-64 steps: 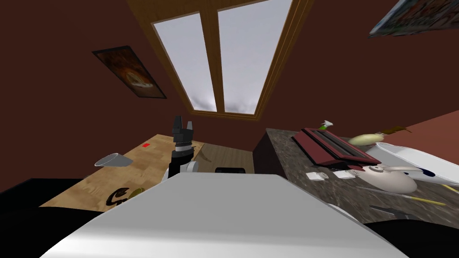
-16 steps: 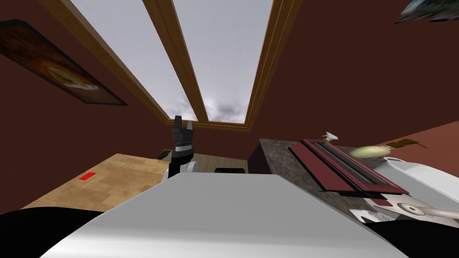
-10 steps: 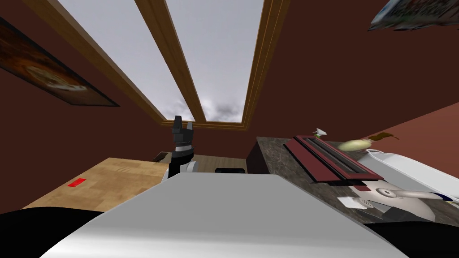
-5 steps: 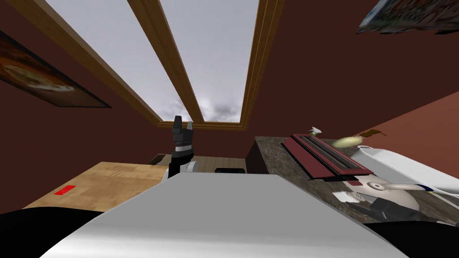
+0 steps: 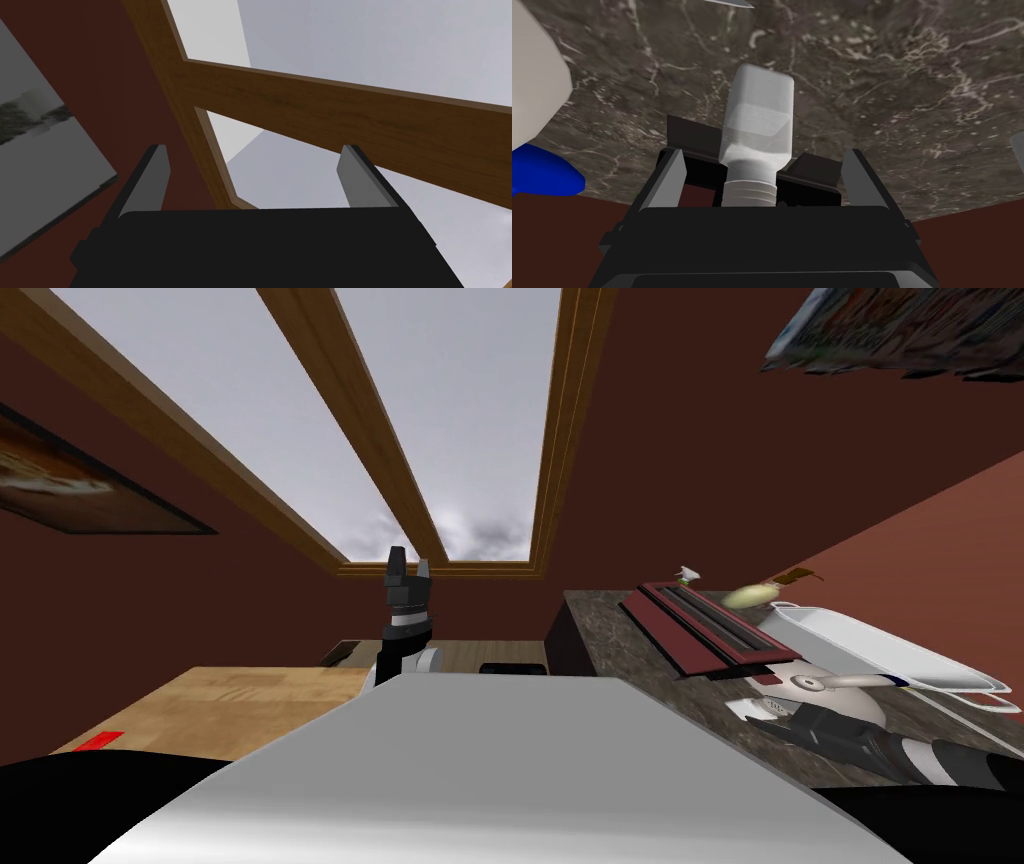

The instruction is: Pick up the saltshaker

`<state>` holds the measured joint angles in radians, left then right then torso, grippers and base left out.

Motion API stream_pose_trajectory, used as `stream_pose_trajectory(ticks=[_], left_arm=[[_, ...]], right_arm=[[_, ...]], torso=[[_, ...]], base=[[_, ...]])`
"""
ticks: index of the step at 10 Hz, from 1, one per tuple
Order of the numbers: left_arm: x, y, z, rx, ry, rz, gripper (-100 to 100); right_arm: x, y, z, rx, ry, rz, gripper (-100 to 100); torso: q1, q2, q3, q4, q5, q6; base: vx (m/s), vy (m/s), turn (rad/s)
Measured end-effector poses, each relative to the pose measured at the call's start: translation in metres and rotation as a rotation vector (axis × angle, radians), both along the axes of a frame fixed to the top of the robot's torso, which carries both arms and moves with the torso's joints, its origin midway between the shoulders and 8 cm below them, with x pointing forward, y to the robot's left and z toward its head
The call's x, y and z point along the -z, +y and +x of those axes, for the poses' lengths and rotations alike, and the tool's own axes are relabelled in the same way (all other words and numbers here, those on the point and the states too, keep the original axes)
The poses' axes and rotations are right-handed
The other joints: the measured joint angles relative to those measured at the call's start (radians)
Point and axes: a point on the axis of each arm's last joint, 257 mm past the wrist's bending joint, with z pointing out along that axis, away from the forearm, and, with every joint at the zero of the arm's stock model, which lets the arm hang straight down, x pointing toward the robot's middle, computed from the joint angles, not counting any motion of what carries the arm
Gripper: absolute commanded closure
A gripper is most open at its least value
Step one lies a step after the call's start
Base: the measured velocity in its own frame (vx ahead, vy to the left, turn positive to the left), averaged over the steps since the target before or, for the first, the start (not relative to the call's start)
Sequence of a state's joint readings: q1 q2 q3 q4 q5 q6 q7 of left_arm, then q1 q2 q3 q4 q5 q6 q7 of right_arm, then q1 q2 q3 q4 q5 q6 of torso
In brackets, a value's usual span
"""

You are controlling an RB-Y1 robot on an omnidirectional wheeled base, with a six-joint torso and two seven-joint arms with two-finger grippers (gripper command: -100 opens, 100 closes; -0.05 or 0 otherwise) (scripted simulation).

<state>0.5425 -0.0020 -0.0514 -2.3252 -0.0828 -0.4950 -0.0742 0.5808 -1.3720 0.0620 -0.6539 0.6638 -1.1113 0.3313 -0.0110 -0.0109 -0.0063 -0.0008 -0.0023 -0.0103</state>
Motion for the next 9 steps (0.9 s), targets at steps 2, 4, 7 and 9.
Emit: stream_pose_trajectory(ticks=[2, 4, 7, 9], left_arm=[[0.0, 0.0, 0.0, 0.0, 0.0, 0.0, 0], [0.0, 0.0, 0.0, 0.0, 0.0, 0.0, 0], [0.0, 0.0, 0.0, 0.0, 0.0, 0.0, 0], [0.0, 0.0, 0.0, 0.0, 0.0, 0.0, 0]], right_arm=[[-0.002, 0.003, 0.017, -0.02, -0.017, -0.007, -100], [-0.001, 0.004, 0.03, -0.042, -0.015, -0.004, -100], [0.001, 0.013, 0.048, -0.066, -0.015, -0.006, -100], [0.001, 0.012, 0.059, -0.078, -0.018, -0.009, -100]], torso=[[0.0, 0.0, 0.0, 0.0, 0.0, 0.0], [0.0, 0.0, 0.0, 0.0, 0.0, 0.0], [0.0, 0.0, 0.0, 0.0, 0.0, 0.0], [0.0, 0.0, 0.0, 0.0, 0.0, 0.0]], base=[[0.003, -0.002, -0.06], [0.004, -0.005, -0.12], [0.004, -0.004, -0.08], [0.005, -0.005, -0.128]])
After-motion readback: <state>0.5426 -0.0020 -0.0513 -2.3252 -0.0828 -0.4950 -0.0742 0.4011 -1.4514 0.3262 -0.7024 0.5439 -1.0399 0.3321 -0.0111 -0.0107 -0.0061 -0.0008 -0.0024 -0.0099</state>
